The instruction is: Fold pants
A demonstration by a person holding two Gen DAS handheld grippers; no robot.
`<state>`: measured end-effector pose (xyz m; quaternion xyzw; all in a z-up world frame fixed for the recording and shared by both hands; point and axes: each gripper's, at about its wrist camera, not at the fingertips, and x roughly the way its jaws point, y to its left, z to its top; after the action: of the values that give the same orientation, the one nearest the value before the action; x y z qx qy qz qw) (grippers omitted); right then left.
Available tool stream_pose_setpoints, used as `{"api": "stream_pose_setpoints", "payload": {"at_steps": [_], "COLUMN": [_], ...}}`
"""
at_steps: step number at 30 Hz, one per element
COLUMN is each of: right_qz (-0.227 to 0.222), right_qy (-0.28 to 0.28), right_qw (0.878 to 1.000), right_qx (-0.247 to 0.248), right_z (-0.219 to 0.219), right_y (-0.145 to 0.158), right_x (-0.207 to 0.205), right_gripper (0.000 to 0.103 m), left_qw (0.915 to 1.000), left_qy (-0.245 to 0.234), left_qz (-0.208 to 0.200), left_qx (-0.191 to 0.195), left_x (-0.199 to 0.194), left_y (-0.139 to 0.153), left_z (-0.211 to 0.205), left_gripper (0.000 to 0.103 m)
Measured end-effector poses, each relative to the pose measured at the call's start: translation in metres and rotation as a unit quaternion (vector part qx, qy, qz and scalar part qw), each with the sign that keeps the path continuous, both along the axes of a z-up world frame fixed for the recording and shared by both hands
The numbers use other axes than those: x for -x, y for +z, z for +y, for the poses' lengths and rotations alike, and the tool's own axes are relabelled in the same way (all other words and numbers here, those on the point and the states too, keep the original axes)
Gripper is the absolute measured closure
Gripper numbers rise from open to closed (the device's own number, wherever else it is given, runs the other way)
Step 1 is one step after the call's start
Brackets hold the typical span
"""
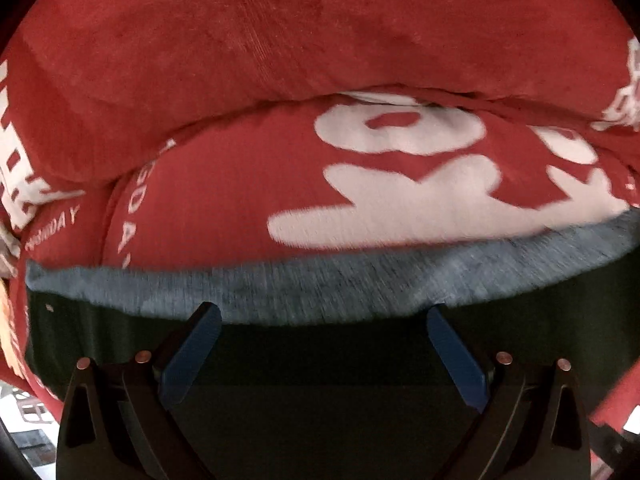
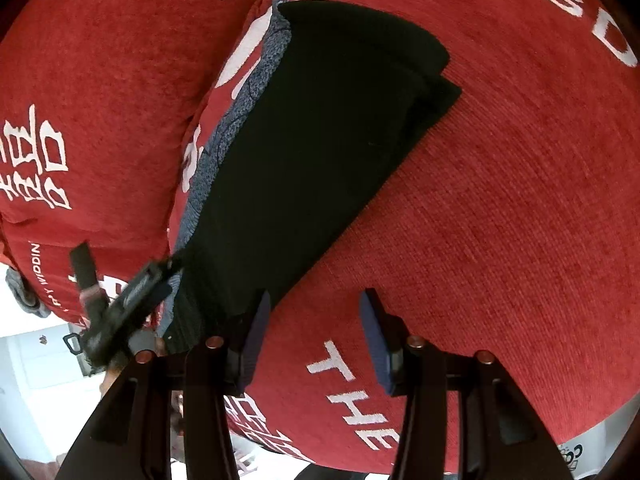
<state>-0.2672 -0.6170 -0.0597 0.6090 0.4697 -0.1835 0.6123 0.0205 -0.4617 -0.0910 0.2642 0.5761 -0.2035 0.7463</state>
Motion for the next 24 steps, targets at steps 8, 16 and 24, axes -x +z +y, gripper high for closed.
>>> {"api": "stream_pose_setpoints", "payload": {"at_steps": [8, 16, 24], "right_qz": [-0.028, -0.062, -0.133], "right_qy": [-0.03, -0.102, -0.161], "right_qw": [0.999, 0.993, 0.978], "right_qx": [-0.001, -0.01, 0.008], "right_z": [-0.01, -0.019, -0.026], "right_y": [0.003, -0.005, -0.023], "right_x": [0.015, 0.029, 0.025], "right_gripper": [0.052, 0.052, 0.052], "left_qw": [0.9995, 0.9973, 0.9976], "left_qy": [-0.016, -0.023, -0.021], "left_qz": [0.021, 0.065, 0.037], "left_qx": [0.017, 0.025, 0.054], "left_x": [0.014, 0.065, 0.072], "left_y": [0.016, -0.003, -0.004], "left_z": [0.004, 0.007, 0.015], "left_gripper": [0.0, 0.0, 0.0]}}
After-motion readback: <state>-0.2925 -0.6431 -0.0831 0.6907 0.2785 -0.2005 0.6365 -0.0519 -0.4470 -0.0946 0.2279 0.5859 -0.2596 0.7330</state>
